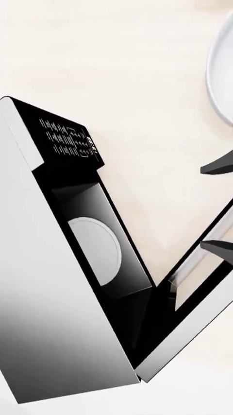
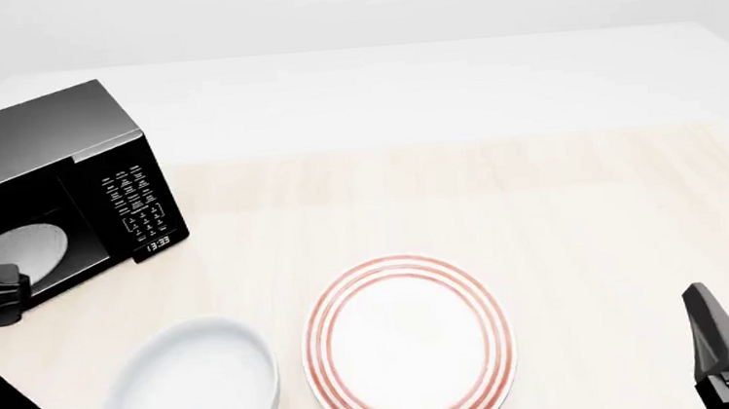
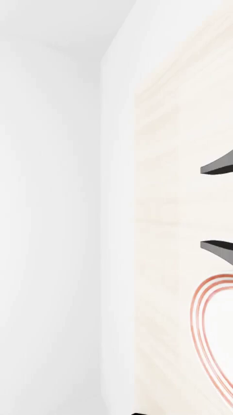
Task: Open the microwave.
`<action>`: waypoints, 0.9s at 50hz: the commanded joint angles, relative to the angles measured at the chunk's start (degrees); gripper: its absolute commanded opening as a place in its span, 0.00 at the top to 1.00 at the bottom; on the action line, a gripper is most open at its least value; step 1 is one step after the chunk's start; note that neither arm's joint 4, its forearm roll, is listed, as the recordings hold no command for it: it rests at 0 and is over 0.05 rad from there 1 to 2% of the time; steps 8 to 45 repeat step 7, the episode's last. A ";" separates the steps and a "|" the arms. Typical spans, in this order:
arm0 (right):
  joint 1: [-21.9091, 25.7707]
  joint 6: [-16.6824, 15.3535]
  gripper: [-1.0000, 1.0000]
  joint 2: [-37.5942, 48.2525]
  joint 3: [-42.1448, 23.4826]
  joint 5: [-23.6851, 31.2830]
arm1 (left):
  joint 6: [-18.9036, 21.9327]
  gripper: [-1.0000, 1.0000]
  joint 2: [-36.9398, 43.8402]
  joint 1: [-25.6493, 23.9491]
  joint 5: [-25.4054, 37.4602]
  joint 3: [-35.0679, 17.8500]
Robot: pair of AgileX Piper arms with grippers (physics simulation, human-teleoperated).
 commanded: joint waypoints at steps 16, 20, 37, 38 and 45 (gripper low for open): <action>0.01 0.01 0.00 0.00 0.00 0.00 | 1.60 0.00 -1.46 0.84 1.13 3.04; 0.01 0.01 0.00 0.00 0.00 0.00 | 1.60 0.00 -1.46 0.84 1.13 3.04; 0.01 0.01 0.00 0.00 0.00 0.00 | 1.60 0.00 -1.46 0.84 1.13 3.04; 0.01 0.01 0.00 0.00 0.00 0.00 | 1.60 0.00 -1.46 0.84 1.13 3.04; 0.01 0.01 0.00 0.00 0.00 0.00 | 1.60 0.00 -1.46 0.84 1.13 3.04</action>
